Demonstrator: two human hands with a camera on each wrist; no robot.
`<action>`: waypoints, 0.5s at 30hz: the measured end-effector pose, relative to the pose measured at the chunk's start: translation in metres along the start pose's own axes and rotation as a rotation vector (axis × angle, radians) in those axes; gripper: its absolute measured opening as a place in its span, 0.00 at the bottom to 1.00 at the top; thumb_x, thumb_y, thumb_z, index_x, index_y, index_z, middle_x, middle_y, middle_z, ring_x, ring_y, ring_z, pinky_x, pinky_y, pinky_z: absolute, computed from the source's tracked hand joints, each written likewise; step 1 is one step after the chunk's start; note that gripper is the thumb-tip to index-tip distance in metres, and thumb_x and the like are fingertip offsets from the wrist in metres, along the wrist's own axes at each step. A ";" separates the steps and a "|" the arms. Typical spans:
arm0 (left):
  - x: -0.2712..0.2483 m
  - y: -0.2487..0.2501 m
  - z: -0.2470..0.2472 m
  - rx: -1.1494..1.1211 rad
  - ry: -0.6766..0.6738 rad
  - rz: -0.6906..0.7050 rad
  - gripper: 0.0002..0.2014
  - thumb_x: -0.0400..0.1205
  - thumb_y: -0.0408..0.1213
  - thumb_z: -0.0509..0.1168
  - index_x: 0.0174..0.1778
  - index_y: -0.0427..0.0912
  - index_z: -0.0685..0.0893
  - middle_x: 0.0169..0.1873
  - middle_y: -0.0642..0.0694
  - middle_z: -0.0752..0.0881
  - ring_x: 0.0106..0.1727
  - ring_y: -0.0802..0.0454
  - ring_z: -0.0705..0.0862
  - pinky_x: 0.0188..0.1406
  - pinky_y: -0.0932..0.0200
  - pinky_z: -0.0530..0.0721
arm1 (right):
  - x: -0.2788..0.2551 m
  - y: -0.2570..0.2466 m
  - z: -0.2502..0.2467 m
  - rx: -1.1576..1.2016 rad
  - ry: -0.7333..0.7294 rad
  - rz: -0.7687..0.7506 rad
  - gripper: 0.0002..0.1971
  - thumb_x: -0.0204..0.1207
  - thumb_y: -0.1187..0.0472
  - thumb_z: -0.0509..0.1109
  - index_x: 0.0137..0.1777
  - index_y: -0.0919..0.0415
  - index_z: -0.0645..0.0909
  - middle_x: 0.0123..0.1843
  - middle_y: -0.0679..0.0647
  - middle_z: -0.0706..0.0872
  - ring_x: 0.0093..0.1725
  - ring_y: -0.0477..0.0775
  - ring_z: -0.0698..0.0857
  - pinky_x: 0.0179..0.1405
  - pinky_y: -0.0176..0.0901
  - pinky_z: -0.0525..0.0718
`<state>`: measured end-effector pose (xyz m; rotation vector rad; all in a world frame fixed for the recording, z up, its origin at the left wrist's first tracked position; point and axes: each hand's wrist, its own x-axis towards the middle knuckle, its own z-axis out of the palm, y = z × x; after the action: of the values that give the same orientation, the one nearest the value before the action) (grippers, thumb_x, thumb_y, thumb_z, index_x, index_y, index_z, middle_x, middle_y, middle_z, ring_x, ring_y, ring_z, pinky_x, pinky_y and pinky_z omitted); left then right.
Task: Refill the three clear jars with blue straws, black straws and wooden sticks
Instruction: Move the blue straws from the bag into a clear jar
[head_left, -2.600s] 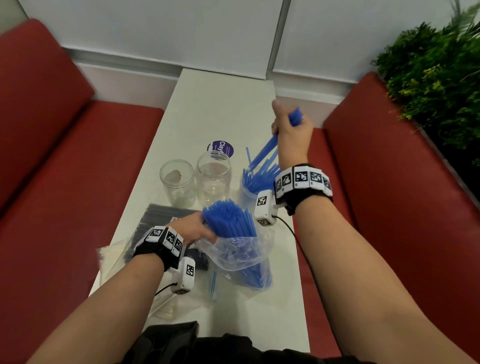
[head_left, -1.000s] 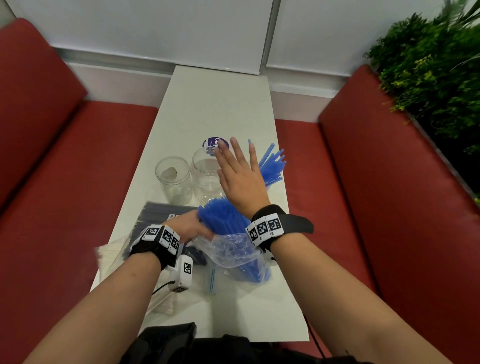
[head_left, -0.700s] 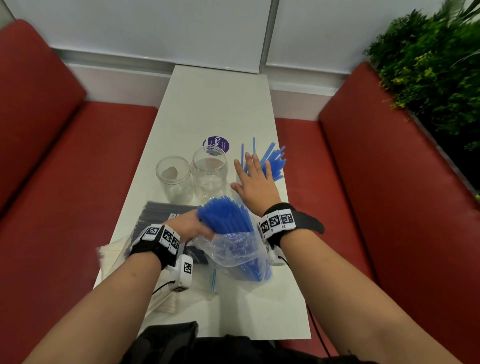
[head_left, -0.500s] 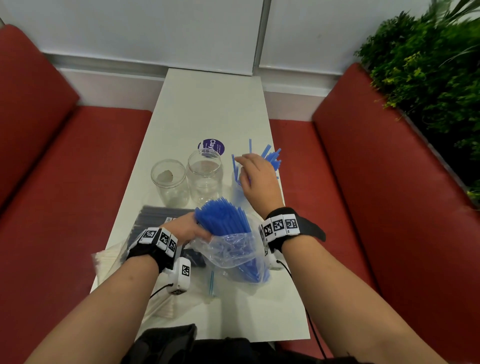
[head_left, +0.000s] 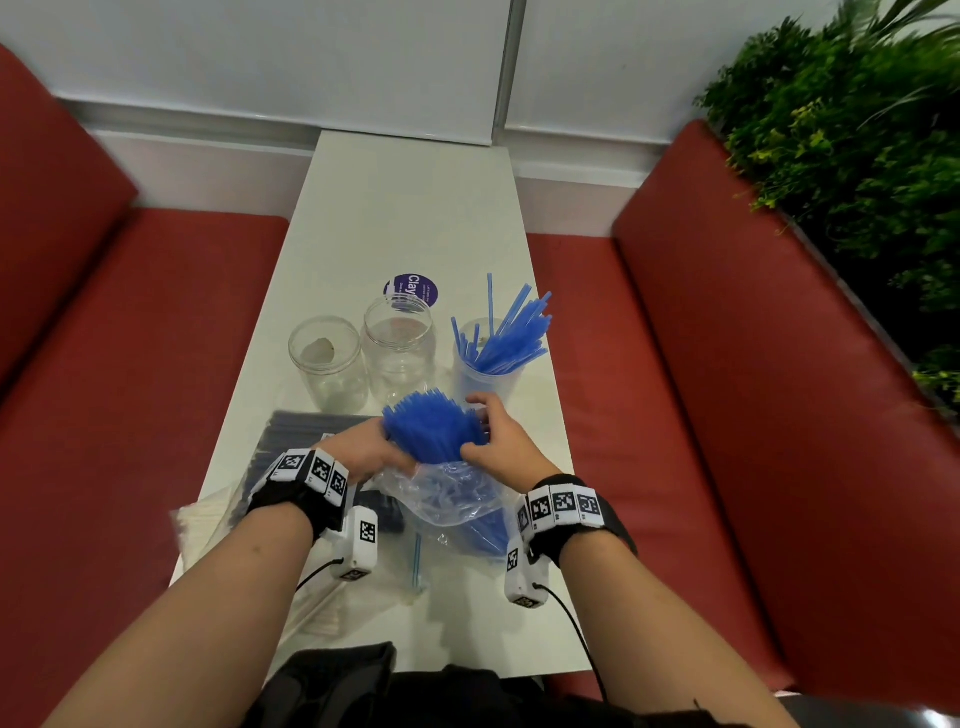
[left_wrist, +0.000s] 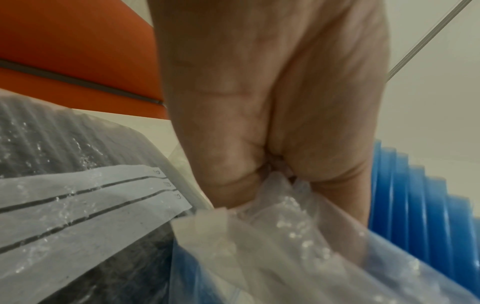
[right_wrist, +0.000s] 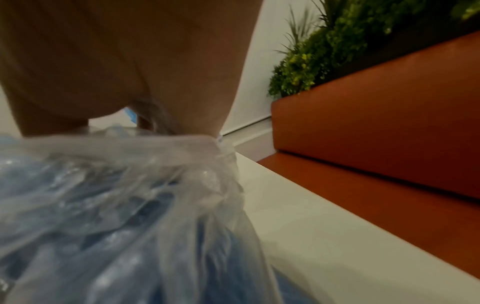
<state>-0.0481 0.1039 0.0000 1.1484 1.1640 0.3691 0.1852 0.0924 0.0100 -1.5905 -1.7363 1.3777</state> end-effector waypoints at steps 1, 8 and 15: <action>0.000 0.000 0.000 -0.005 -0.003 -0.004 0.35 0.60 0.27 0.82 0.65 0.47 0.87 0.61 0.47 0.91 0.67 0.47 0.86 0.76 0.37 0.76 | 0.000 0.001 0.001 0.004 0.018 0.005 0.33 0.73 0.66 0.73 0.78 0.53 0.69 0.66 0.54 0.81 0.65 0.55 0.82 0.65 0.47 0.83; -0.001 0.004 0.002 -0.015 -0.003 -0.023 0.30 0.64 0.19 0.79 0.62 0.44 0.88 0.57 0.48 0.92 0.59 0.53 0.90 0.72 0.42 0.80 | 0.006 0.005 -0.001 -0.119 0.094 0.013 0.14 0.76 0.68 0.72 0.61 0.63 0.84 0.54 0.62 0.89 0.55 0.64 0.86 0.58 0.54 0.85; -0.001 0.009 0.009 -0.088 0.044 0.027 0.32 0.67 0.13 0.75 0.68 0.36 0.84 0.63 0.41 0.89 0.69 0.43 0.85 0.77 0.39 0.76 | 0.009 -0.003 -0.004 0.077 0.185 -0.021 0.11 0.85 0.57 0.69 0.64 0.59 0.80 0.59 0.54 0.88 0.62 0.56 0.85 0.65 0.52 0.81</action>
<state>-0.0377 0.1022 0.0077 1.0848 1.1604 0.4634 0.1844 0.1031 0.0116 -1.5986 -1.5692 1.2292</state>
